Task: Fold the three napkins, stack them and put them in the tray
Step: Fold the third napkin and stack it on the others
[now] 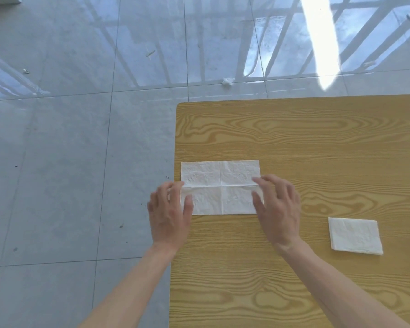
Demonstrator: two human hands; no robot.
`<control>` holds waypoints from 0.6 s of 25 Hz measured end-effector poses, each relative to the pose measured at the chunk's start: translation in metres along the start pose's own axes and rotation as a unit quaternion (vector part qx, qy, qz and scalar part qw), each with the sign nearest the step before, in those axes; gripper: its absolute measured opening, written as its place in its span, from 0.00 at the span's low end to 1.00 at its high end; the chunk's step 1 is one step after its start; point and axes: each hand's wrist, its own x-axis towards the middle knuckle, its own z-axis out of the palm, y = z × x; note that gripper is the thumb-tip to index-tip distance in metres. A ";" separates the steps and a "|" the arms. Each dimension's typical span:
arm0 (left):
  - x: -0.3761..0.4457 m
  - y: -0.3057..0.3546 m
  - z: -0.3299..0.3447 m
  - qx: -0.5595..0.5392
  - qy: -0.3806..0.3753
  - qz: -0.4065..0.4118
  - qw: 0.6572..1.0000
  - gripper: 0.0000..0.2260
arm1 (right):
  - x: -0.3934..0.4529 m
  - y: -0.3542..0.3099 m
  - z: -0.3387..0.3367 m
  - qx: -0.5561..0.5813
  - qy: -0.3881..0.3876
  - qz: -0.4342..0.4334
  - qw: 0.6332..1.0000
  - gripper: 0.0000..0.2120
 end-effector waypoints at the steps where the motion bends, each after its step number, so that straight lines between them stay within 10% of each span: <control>1: -0.008 0.008 0.004 0.020 -0.010 0.075 0.997 0.18 | -0.007 -0.009 0.004 -0.010 -0.010 -0.057 0.998 0.18; 4: -0.032 0.028 0.024 0.064 -0.128 0.204 0.968 0.25 | -0.030 -0.026 0.018 -0.040 -0.131 -0.125 0.983 0.25; 15: -0.039 -0.017 0.017 0.190 -0.213 0.133 0.949 0.33 | -0.052 0.008 0.021 -0.118 -0.220 -0.003 0.968 0.34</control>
